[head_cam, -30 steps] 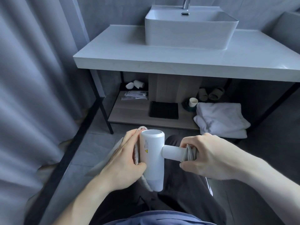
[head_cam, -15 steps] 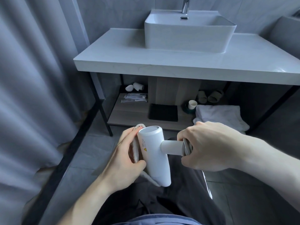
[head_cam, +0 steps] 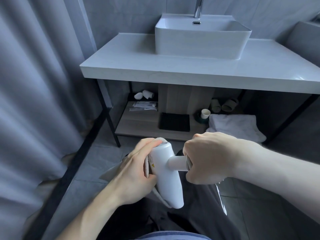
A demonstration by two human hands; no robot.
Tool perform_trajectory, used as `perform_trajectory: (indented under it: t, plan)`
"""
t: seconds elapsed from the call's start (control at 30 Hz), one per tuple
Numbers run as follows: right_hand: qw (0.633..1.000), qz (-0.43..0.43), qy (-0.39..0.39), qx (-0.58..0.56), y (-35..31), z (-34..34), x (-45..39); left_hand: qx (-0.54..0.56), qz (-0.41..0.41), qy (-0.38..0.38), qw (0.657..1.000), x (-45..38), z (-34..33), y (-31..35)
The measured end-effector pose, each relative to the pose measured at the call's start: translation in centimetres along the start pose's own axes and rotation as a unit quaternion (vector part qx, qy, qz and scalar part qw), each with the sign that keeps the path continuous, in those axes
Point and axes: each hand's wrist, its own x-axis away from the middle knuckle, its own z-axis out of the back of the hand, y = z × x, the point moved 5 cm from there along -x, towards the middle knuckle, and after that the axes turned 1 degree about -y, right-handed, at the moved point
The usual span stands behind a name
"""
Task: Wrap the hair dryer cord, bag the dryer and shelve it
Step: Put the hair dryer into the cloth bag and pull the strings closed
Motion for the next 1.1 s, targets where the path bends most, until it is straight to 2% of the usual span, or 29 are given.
perform_trajectory:
  t: [0.17,0.33,0.43,0.57,0.63,0.7,0.77,0.87,0.93,1.0,1.1]
  plan:
    - [0.995,-0.02,-0.08,-0.062,0.6,-1.6,-1.4,-0.038,0.0,-0.048,0.998,0.2,-0.9,1.3]
    - [0.965,-0.074,-0.162,-0.193,3.9,-3.5,-2.8,-0.06,-0.002,-0.112,0.992,0.9,-2.4,2.5]
    - [0.912,-0.113,-0.195,-0.342,5.9,-5.4,-3.2,-0.051,0.014,-0.112,0.992,1.0,-2.3,2.4]
    - [0.816,-0.186,-0.179,-0.517,6.4,-7.0,-3.0,-0.043,0.039,-0.077,0.995,1.1,-1.6,2.1]
    - [0.765,-0.215,-0.179,-0.58,5.9,-7.6,-2.8,-0.033,0.061,-0.055,0.996,1.0,-1.3,1.4]
    - [0.739,-0.23,-0.181,-0.606,5.4,-8.1,-2.6,-0.029,0.075,-0.038,0.996,0.9,-0.9,0.8]
    - [0.7,-0.232,-0.168,-0.654,4.8,-8.4,-2.4,-0.029,0.078,-0.031,0.996,0.9,-0.6,0.7]
    - [0.651,-0.175,-0.165,-0.72,3.0,-8.3,-2.2,-0.005,0.09,-0.03,0.995,1.0,-0.6,0.9]
    - [0.611,-0.165,-0.164,-0.756,1.9,-8.5,-2.2,0.023,0.105,-0.028,0.994,1.0,-0.5,1.2]
    - [0.587,-0.162,-0.146,-0.779,1.4,-8.4,-2.6,0.051,0.114,-0.021,0.992,0.9,-0.3,1.3]
    - [0.586,-0.146,-0.115,-0.789,0.8,-7.9,-3.4,0.072,0.117,-0.005,0.99,0.7,-0.1,1.4]
